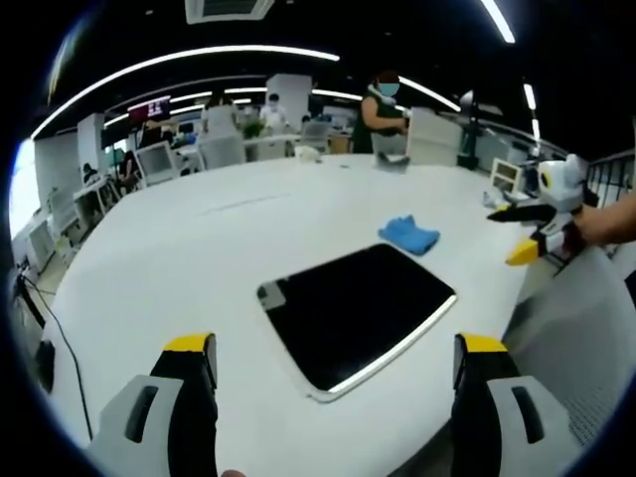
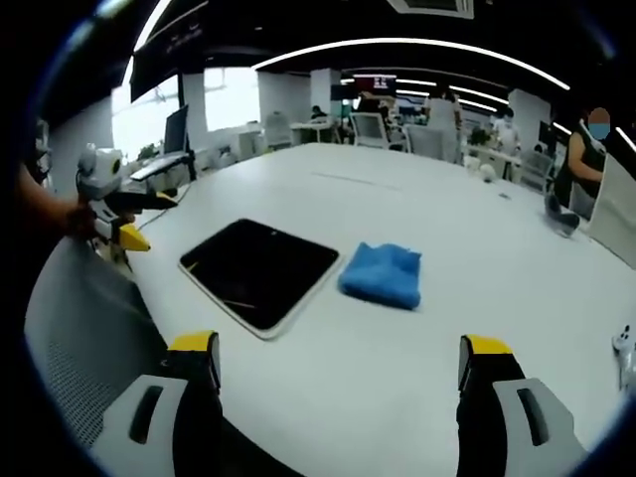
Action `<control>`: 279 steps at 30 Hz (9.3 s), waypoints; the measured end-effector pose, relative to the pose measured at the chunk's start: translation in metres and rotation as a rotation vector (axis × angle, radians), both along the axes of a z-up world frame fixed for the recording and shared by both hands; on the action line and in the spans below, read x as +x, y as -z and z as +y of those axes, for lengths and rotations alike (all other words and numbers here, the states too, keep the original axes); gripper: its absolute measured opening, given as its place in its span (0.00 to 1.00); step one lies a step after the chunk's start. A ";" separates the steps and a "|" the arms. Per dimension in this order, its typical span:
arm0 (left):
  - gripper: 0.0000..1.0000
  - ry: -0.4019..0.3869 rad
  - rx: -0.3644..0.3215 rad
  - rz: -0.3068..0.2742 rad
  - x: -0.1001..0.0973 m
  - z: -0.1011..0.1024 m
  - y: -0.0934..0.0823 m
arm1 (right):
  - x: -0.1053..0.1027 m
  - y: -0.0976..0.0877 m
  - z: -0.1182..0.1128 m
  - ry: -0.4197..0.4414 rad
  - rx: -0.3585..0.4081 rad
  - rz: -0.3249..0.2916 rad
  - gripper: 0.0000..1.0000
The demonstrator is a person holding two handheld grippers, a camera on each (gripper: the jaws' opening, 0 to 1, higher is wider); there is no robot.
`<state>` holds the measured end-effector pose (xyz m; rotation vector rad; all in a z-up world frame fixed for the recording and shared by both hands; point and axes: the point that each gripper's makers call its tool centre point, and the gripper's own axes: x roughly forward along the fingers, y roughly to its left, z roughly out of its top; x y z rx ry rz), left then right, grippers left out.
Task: Wipe the mirror surface with the cleaning cloth until all visible marks leave the cleaned area.
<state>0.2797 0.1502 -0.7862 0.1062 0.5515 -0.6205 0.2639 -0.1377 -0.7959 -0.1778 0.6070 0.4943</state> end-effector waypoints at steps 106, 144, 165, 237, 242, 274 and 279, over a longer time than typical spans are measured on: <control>0.94 0.005 0.071 -0.024 0.003 -0.003 0.001 | 0.151 0.063 0.012 0.207 -0.164 0.314 0.12; 0.99 0.014 0.052 -0.001 0.000 -0.007 0.003 | 0.152 0.022 0.006 0.389 0.086 0.415 0.03; 0.99 0.012 0.056 0.002 0.001 -0.005 0.004 | 0.141 0.040 0.052 0.338 0.091 0.455 0.03; 0.99 0.010 0.060 0.012 0.003 -0.006 0.008 | 0.140 0.057 0.190 0.213 0.073 0.564 0.03; 0.99 0.010 0.059 0.013 0.004 -0.006 0.009 | 0.142 0.057 0.201 0.198 0.068 0.568 0.03; 0.99 0.023 0.046 0.025 0.000 -0.008 0.010 | 0.146 0.053 0.273 0.108 0.060 0.572 0.03; 0.99 0.025 0.047 0.029 -0.001 -0.008 0.010 | 0.143 0.052 0.272 0.099 0.055 0.564 0.02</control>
